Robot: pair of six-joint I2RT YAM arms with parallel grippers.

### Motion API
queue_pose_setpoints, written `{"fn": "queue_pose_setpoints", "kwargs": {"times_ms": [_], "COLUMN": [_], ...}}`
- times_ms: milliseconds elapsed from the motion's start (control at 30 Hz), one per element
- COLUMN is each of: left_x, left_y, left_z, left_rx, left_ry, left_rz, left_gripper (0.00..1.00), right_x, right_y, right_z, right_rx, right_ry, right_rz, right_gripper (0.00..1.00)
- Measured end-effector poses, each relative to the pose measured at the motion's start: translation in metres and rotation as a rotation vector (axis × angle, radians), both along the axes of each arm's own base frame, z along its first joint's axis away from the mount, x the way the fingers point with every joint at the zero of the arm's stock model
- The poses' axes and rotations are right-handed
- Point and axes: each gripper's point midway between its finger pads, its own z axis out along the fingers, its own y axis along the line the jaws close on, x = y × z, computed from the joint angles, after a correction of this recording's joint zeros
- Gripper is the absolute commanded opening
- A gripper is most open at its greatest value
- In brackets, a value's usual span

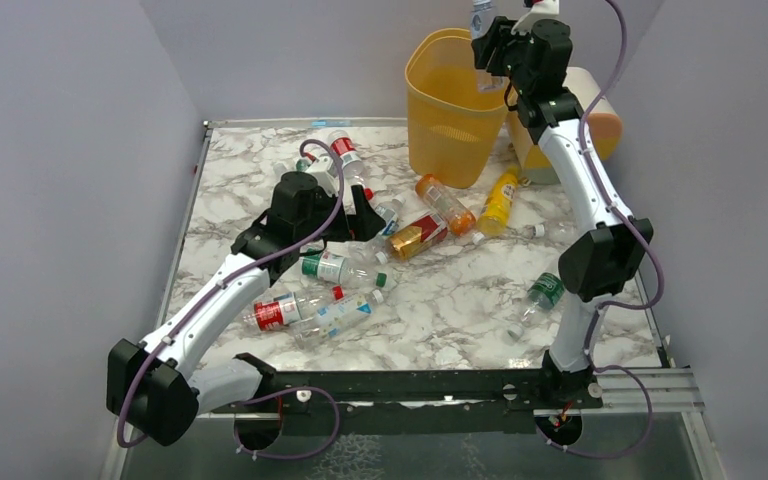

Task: Put the plastic bottles in the bin
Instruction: Place the plastic bottle in the trash bin.

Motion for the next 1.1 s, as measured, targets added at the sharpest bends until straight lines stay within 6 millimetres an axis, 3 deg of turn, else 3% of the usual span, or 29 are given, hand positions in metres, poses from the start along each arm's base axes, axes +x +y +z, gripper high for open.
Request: {"fn": "queue_pose_setpoints", "kwargs": {"times_ms": [33, 167, 233, 533, 633, 933, 1100], "left_x": [0.001, 0.002, 0.002, 0.003, 0.005, 0.004, 0.002], "left_y": [0.000, -0.001, -0.001, -0.001, 0.000, 0.008, 0.013], "left_z": [0.002, 0.012, 0.016, 0.033, 0.041, 0.048, 0.066], "left_rx": [0.002, 0.003, 0.001, -0.010, -0.014, 0.003, -0.001], "left_ry": [-0.002, -0.016, -0.020, -0.020, -0.025, 0.003, -0.020], "left_rz": [-0.002, -0.005, -0.005, 0.006, 0.018, 0.071, 0.085], "left_gripper": [0.99, 0.99, 0.99, 0.99, 0.99, 0.99, 0.99], "right_x": [0.005, 0.022, 0.026, 0.020, 0.005, -0.073, -0.095], "right_y": [-0.001, -0.001, 0.001, 0.006, 0.008, 0.015, 0.024], "right_z": [-0.004, -0.022, -0.030, -0.038, -0.040, -0.024, -0.019], "right_rx": [0.000, -0.003, 0.000, 0.009, 0.025, 0.103, 0.148], "right_ry": [0.006, 0.033, 0.051, 0.100, 0.136, 0.204, 0.222], "right_rz": [0.001, 0.011, 0.017, 0.050, 0.073, 0.189, 0.257], "right_gripper": [0.52, 0.79, 0.86, 1.00, 0.99, 0.99, 1.00]}}
